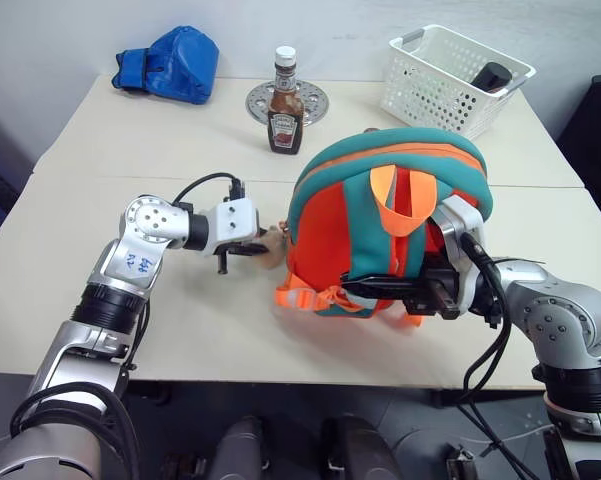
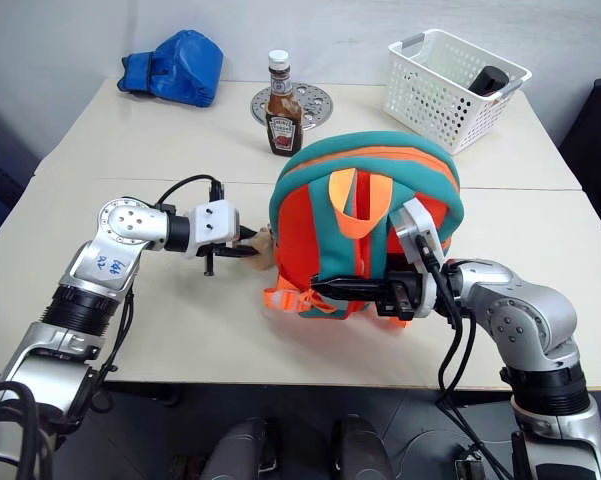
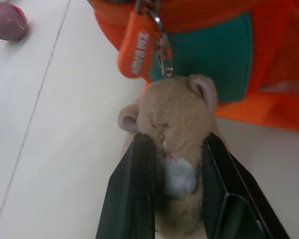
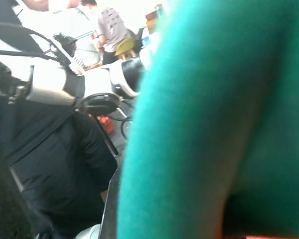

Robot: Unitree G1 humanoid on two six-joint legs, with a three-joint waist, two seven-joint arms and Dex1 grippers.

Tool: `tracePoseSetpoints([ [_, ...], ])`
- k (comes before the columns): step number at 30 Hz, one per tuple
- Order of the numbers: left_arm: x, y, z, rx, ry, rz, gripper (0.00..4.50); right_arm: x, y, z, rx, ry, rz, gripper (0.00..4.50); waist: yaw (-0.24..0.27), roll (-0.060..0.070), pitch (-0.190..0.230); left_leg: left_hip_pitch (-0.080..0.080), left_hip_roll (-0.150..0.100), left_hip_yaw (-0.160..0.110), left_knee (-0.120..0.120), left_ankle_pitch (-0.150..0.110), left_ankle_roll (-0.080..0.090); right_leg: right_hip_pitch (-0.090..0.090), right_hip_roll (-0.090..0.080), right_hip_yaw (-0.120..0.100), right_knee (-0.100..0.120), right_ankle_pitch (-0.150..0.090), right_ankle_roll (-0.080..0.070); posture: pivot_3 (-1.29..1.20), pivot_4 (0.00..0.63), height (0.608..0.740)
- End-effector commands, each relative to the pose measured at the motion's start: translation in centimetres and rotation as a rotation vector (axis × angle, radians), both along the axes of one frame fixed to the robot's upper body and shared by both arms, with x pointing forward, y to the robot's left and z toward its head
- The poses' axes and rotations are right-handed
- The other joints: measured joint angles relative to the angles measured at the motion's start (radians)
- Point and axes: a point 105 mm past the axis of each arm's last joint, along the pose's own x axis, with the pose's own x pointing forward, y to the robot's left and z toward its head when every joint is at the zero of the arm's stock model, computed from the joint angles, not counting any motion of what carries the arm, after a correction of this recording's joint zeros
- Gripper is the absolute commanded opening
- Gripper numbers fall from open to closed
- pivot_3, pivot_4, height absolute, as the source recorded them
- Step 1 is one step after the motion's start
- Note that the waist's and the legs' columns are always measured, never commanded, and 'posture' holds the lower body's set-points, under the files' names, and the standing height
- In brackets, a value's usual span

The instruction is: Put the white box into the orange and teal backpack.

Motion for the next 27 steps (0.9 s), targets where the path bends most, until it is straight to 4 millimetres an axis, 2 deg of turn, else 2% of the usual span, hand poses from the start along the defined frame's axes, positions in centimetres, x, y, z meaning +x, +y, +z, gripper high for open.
tracePoseSetpoints([
  [1,-0.3,0.9,-0.5,-0.016,0.052,0.027,0.72,-0.5,0.3,0.2,-0.005,-0.055,-0.003,0.0,0.0,0.0,0.0,0.0,0.0,0.0,0.0,0.0,0.0,0.0,0.0,0.0,0.0,0.0,0.0,0.0,0.15,0.74],
  [3,-0.7,0.8,0.4,-0.093,0.093,0.036,0.72,0.5,0.2,-0.3,-0.044,-0.065,-0.073,0.0,0.0,0.0,0.0,0.0,0.0,0.0,0.0,0.0,0.0,0.0,0.0,0.0,0.0,0.0,0.0,0.0,0.15,0.74],
  [4,-1.1,0.8,0.9,-0.137,0.12,0.038,1.45,1.2,0.0,-0.6,-0.068,-0.073,-0.124,0.69,0.0,0.0,0.0,0.0,0.0,0.0,0.0,0.0,0.0,0.0,0.0,0.0,0.0,0.0,0.0,0.0,0.15,0.74],
  [6,-2.2,1.1,1.7,-0.206,0.174,0.033,2.07,2.3,-0.7,-0.8,-0.107,-0.081,-0.209,1.32,-0.003,0.0,0.0,0.0,0.0,0.0,0.0,0.0,0.0,0.0,0.0,0.0,0.0,0.0,0.0,0.0,0.15,0.74],
  [8,-3.5,2.0,2.4,-0.258,0.216,0.038,2.73,3.1,-2.1,-0.8,-0.161,-0.128,-0.29,1.99,-0.006,0.0,0.0,0.0,0.0,0.0,-0.001,0.002,-0.003,0.0,0.0,0.0,0.0,0.0,0.0,0.0,0.15,0.74],
  [9,-4.4,2.8,3.0,-0.3,0.241,0.051,3.07,3.4,-3.4,-0.8,-0.204,-0.151,-0.345,2.39,-0.005,0.0,0.0,0.0,0.0,0.0,-0.001,0.003,-0.005,-0.001,0.0,0.0,0.0,0.0,0.0,0.0,0.15,0.74],
  [10,-5.5,3.7,3.7,-0.341,0.262,0.063,3.38,3.4,-4.7,-0.7,-0.229,-0.154,-0.389,2.7,-0.005,0.0,0.0,0.0,0.0,0.0,-0.001,0.003,-0.005,-0.001,0.0,0.0,0.0,0.0,0.0,0.0,0.15,0.74],
  [13,-7.7,5.1,4.8,-0.415,0.3,0.098,4.39,2.7,-7.0,-0.2,-0.241,-0.128,-0.437,3.82,-0.002,0.0,0.0,0.0,0.0,-0.001,-0.003,0.003,-0.006,0.0,0.0,0.0,-0.003,0.0,0.0,0.0,0.15,0.74],
  [15,-9.6,6.6,5.7,-0.494,0.34,0.143,4.5,1.7,-9.4,0.1,-0.27,-0.109,-0.466,4.47,0.001,0.001,0.0,0.0,0.0,-0.001,-0.002,0.002,-0.006,0.001,0.0,0.0,-0.003,0.0,0.0,0.0,0.15,0.74],
  [17,-12.2,8.5,6.7,-0.55,0.38,0.198,4.5,1.3,-12.8,0.8,-0.289,-0.076,-0.543,4.47,0.0,0.001,0.0,0.0,0.0,-0.002,-0.002,0.0,-0.001,0.002,-0.001,0.0,-0.005,0.0,0.0,0.0,0.15,0.74],
  [21,-14.7,11.2,7.5,-0.572,0.344,0.342,4.5,0.6,-17.3,3.0,-0.264,-0.051,-0.611,4.47,-0.001,0.001,0.001,0.0,0.0,-0.002,-0.002,-0.001,0.0,0.003,-0.001,0.0,-0.006,0.0,0.0,0.0,0.15,0.74],
  [24,-15.9,12.2,7.5,-0.573,0.327,0.394,4.5,0.3,-18.7,4.3,-0.222,-0.036,-0.614,4.47,-0.002,0.003,0.0,0.002,0.0,-0.001,-0.004,-0.001,-0.001,0.004,-0.001,0.0,-0.007,-0.002,-0.004,0.0,0.15,0.74],
  [27,-15.7,12.4,7.5,-0.592,0.284,0.426,4.5,0.9,-19.0,4.7,-0.191,-0.038,-0.625,4.47,-0.002,0.003,0.0,0.002,0.0,-0.001,-0.006,0.0,-0.002,0.003,-0.001,0.001,-0.007,-0.003,-0.006,0.0,0.15,0.74],
])
